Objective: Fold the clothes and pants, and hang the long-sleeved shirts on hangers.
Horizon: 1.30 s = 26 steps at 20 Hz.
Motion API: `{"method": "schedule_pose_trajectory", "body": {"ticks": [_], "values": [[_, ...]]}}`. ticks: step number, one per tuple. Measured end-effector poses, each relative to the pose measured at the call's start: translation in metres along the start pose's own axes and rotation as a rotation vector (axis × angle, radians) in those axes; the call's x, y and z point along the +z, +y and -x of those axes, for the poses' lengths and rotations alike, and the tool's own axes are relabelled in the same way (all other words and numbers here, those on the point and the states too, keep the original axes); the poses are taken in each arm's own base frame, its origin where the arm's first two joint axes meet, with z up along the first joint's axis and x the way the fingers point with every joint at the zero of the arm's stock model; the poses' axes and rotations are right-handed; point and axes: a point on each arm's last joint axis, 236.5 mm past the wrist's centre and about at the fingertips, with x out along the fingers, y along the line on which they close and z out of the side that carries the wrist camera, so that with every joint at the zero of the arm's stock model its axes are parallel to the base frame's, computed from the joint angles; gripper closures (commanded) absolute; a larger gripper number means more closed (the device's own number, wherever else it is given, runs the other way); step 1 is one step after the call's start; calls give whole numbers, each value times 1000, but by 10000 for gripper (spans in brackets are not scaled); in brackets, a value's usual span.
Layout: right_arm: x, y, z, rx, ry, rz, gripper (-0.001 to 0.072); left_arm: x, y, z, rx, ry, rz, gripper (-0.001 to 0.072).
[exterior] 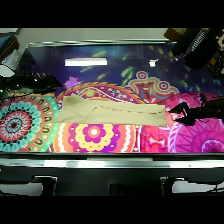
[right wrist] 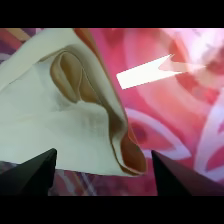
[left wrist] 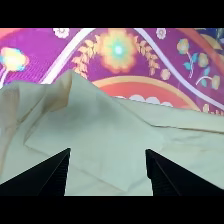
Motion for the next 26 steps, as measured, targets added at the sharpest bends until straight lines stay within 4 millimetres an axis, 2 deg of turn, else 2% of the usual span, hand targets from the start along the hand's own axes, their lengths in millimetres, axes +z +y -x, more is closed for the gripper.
{"method": "schedule_pose_trajectory", "body": {"ticks": [3, 7, 10, 13, 15, 16, 17, 18, 19, 20, 21, 23, 26], "values": [[4, -1, -13, 65, 24, -7, 28, 0, -6, 18, 17, -18, -24, 155], [9, 4, -32, 96, 26, 10, 32, -3, -7, 25, 26, -18, -18, 155], [10, 14, -48, 104, 24, 34, 64, -3, -7, 26, 31, -17, -18, 155], [13, 21, -63, 86, 8, 54, 265, -4, -7, 27, 31, -16, -18, 155], [15, 22, -73, 54, -6, 77, 578, -4, -7, 26, 32, -14, -16, 156], [15, 21, -77, 35, -7, 92, 674, -4, -6, 26, 32, -13, -15, 157], [14, 22, -79, 31, -8, 95, 674, -5, -6, 25, 32, -12, -14, 200], [14, 24, -80, 25, -12, 105, 674, -5, -6, 25, 32, -10, -13, 294], [15, 26, -79, 20, -20, 113, 675, -6, -5, 24, 33, -7, -12, 433], [17, 29, -75, 15, -33, 117, 675, -7, -5, 23, 33, -2, -11, 612], [21, 36, -69, 18, -50, 121, 675, -9, -5, 21, 33, 5, -10, 691], [25, 55, -47, 28, -70, 139, 675, -16, -8, 10, 22, 32, -6, 693], [28, 89, -8, 27, -84, 182, 674, -39, -30, -29, -36, 95, 17, 694]]}}
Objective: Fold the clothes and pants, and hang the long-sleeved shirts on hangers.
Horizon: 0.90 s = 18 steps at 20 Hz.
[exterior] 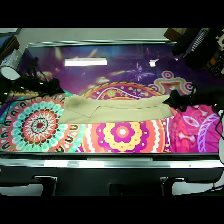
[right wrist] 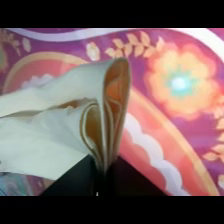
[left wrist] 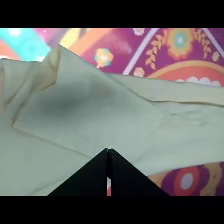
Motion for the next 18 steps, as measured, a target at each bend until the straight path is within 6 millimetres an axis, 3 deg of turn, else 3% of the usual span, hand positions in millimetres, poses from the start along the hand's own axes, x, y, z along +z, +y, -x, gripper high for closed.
{"method": "schedule_pose_trajectory", "body": {"ticks": [4, 9, 13, 18], "values": [[7, 50, 55, 6, -30, 54, 674, -33, -63, -88, -129, 48, 39, 695], [-8, 86, 102, -2, -56, 79, 674, -84, -158, -189, -299, 70, 167, 696], [-27, 104, 128, -9, -68, 103, 674, -120, -219, -235, -377, 106, 208, 696], [-38, 117, 146, -10, -98, 128, 674, -153, -266, -268, -428, 169, 251, 696]]}}
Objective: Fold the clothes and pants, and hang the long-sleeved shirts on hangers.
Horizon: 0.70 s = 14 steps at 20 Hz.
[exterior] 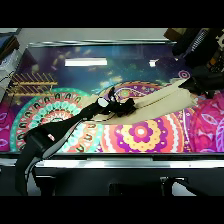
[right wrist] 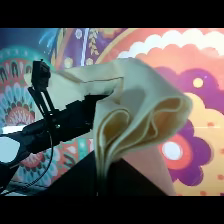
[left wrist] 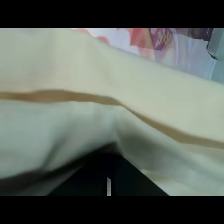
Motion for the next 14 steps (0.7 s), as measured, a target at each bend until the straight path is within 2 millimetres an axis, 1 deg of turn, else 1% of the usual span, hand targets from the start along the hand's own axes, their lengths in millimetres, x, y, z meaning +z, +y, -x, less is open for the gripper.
{"method": "schedule_pose_trajectory", "body": {"ticks": [2, 5, 7, 8, 10, 11, 13, 14], "values": [[3, 1, 3, -6, -23, 3, 674, -11, -7, -13, -14, 21, 12, 696], [13, 2, 5, -3, -71, 5, 674, -24, -15, -26, -28, 46, 30, 696], [18, 3, 5, -1, -91, 7, 674, -29, -19, -30, -36, 59, 33, 696], [20, 3, 5, 0, -99, 11, 674, -29, -21, -29, -39, 68, 38, 696], [24, 3, 2, 6, -105, 17, 674, -19, -24, -17, -44, 81, 36, 697], [26, 4, -1, 13, -104, 20, 674, -9, -26, -5, -42, 86, 22, 696], [28, 11, -11, 36, -99, 31, 674, 17, -29, 31, -26, 94, -28, 697], [27, 19, -18, 52, -93, 42, 674, 33, -32, 54, -13, 84, -61, 696]]}}
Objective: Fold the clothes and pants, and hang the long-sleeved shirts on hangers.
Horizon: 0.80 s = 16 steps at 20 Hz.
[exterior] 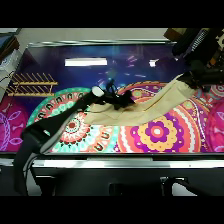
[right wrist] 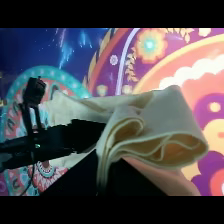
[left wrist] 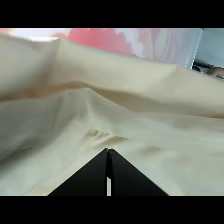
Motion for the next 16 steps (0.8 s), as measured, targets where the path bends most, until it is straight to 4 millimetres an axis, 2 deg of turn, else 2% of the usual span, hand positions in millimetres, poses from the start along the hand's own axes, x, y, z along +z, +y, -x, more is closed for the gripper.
{"method": "schedule_pose_trajectory", "body": {"ticks": [3, 6, 10, 13, 15, 16], "values": [[-11, 37, -28, 55, 25, 29, 674, 50, -7, 101, 73, -83, -113, 696], [-32, 85, -62, 117, 59, 53, 674, 86, -7, 221, 175, -212, -190, 695], [-71, 140, -117, 182, 115, 75, 674, 97, -2, 368, 298, -390, -209, 694], [-104, 162, -165, 197, 170, 74, 674, 90, 1, 448, 354, -514, -190, 694], [-127, 169, -194, 194, 210, 70, 674, 84, 5, 486, 382, -577, -172, 694], [-137, 171, -206, 191, 229, 70, 674, 81, 8, 498, 391, -595, -161, 694]]}}
